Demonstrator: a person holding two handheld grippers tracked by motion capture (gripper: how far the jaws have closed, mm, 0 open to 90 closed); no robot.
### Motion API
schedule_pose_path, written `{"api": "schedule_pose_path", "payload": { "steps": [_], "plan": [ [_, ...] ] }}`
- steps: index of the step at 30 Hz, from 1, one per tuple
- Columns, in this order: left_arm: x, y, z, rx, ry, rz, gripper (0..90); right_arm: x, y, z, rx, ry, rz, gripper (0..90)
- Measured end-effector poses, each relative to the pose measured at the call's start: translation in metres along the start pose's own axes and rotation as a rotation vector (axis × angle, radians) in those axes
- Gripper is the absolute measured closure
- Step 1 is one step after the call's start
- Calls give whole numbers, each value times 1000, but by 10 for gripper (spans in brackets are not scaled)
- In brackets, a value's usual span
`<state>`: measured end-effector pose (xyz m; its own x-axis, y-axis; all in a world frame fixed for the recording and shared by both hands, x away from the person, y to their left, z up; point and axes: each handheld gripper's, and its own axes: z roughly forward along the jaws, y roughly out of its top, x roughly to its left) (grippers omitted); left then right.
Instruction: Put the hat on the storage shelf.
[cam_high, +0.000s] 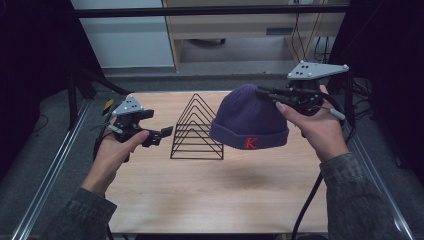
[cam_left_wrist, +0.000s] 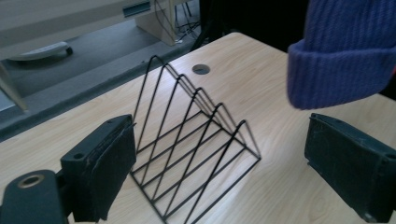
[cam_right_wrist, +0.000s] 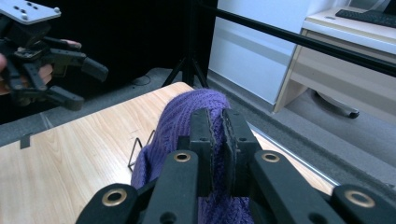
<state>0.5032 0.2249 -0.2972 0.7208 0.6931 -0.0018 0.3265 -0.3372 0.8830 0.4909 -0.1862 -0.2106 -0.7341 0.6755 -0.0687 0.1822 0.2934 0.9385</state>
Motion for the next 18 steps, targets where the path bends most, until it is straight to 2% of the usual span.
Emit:
{"api": "schedule_pose_path", "payload": {
  "steps": [2, 5, 10, 13, 18],
  "plan": [
    [-3, 2, 1, 0, 4, 9, 81, 3, 1, 2, 6, -4, -3, 836],
    [-5, 6, 2, -8, -14, 9, 78, 6, 1, 8, 5, -2, 2, 836],
    [-11, 12, -2, -20, -29, 33, 79, 13, 9, 14, -1, 8, -10, 836],
    [-15, 16, -4, -25, -59, 52, 79, 19, 17, 17, -13, 18, -22, 836],
    [-20, 20, -2, -30, -84, 69, 74, 30, 30, 28, -23, 35, -35, 836]
  ]
}}
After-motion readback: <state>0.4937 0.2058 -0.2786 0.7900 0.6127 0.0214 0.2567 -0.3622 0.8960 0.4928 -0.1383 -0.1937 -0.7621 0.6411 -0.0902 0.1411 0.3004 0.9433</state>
